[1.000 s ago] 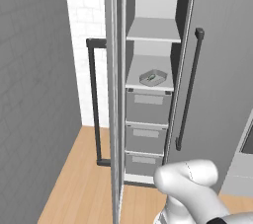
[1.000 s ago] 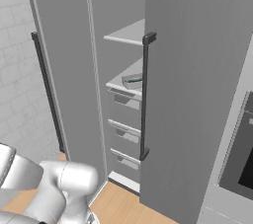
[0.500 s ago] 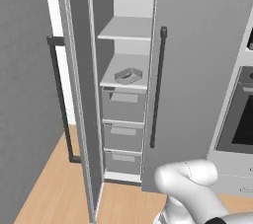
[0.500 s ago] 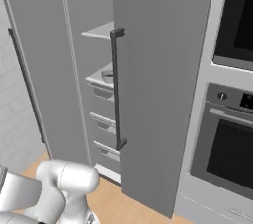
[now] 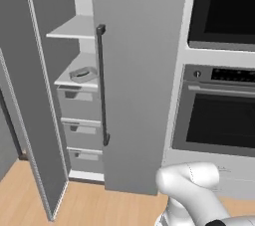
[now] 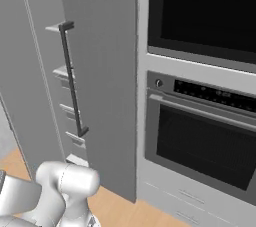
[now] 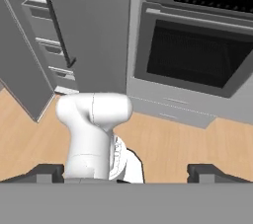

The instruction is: Take the meat container that has the fish and place it on the second highest rack of the freezer. Then take the vegetable container that has the tomato and sweet potato and place it on the highest rack of the freezer.

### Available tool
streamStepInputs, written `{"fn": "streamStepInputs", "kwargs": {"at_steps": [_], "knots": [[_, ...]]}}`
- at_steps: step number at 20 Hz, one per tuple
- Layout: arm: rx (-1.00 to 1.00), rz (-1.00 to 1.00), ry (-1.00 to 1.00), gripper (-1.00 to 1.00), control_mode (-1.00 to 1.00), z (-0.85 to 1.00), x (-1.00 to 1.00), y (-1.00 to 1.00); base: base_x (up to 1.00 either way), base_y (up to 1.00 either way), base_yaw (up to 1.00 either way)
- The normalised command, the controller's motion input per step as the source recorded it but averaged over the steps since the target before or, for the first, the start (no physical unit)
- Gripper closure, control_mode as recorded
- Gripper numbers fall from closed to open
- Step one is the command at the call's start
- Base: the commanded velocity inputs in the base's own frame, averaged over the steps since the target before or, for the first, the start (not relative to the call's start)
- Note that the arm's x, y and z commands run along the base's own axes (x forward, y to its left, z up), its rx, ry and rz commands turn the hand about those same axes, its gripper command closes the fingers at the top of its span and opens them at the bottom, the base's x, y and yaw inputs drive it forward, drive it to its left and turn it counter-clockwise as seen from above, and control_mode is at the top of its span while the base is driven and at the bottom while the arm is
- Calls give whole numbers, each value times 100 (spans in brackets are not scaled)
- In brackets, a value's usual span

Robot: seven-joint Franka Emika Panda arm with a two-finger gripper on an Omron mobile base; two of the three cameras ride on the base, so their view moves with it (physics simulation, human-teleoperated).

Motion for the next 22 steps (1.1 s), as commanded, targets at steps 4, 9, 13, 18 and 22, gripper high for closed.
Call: {"fn": "streamStepInputs", "kwargs": {"at_steps": [4, 9, 13, 18, 22], "knots": [[0, 0, 0, -100, 100, 0, 0, 0, -12, -99, 3], [0, 0, 0, -100, 100, 0, 0, 0, -13, -93, 4], [0, 0, 0, -100, 100, 0, 0, 0, -9, -87, 3], [0, 0, 0, -100, 100, 0, 0, 0, -6, -84, 3], [0, 0, 0, -100, 100, 0, 0, 0, 0, -86, 2]]}}
